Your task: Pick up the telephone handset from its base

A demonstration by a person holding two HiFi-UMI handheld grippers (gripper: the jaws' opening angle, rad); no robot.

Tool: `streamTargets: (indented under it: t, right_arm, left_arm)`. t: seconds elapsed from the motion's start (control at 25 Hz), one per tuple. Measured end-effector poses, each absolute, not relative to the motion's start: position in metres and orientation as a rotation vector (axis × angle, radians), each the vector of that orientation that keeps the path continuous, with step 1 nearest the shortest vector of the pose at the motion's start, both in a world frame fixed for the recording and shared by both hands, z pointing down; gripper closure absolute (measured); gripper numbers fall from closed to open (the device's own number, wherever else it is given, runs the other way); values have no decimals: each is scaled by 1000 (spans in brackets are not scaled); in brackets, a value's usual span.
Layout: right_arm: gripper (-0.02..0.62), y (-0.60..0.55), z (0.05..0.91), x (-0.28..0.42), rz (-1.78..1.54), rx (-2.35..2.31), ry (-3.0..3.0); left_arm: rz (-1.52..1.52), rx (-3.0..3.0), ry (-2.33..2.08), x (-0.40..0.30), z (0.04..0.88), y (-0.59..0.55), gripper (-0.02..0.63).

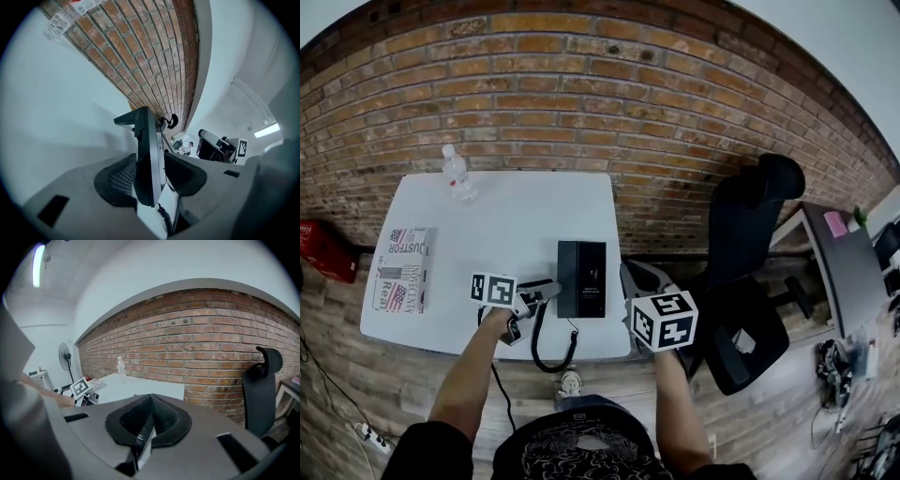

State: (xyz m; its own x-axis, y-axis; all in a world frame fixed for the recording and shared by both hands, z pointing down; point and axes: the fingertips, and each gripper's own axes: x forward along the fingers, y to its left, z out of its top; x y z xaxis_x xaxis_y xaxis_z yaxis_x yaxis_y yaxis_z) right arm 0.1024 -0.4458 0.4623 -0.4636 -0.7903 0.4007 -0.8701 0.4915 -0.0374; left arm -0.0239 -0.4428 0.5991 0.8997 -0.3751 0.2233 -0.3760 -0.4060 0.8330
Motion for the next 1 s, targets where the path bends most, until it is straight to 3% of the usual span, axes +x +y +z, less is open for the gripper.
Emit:
streamTargets:
  t: [0.48, 0.68, 0.76, 1.0]
  right_arm:
    - [595, -466, 482, 119, 384, 1369, -2387]
    - [595, -477, 483, 116, 389, 1339, -2403]
    - [595, -481, 486, 115, 394, 1323, -2408]
    - [595, -496, 492, 113, 416, 1292, -2421]
  left_arm:
    - [-36, 1971, -455, -10, 603, -459, 433]
    - [-27, 1959, -423, -5, 603, -460, 462]
    - [-11, 1947, -417, -5, 606, -461, 510]
    - [15, 1926, -373, -3, 606, -460, 523]
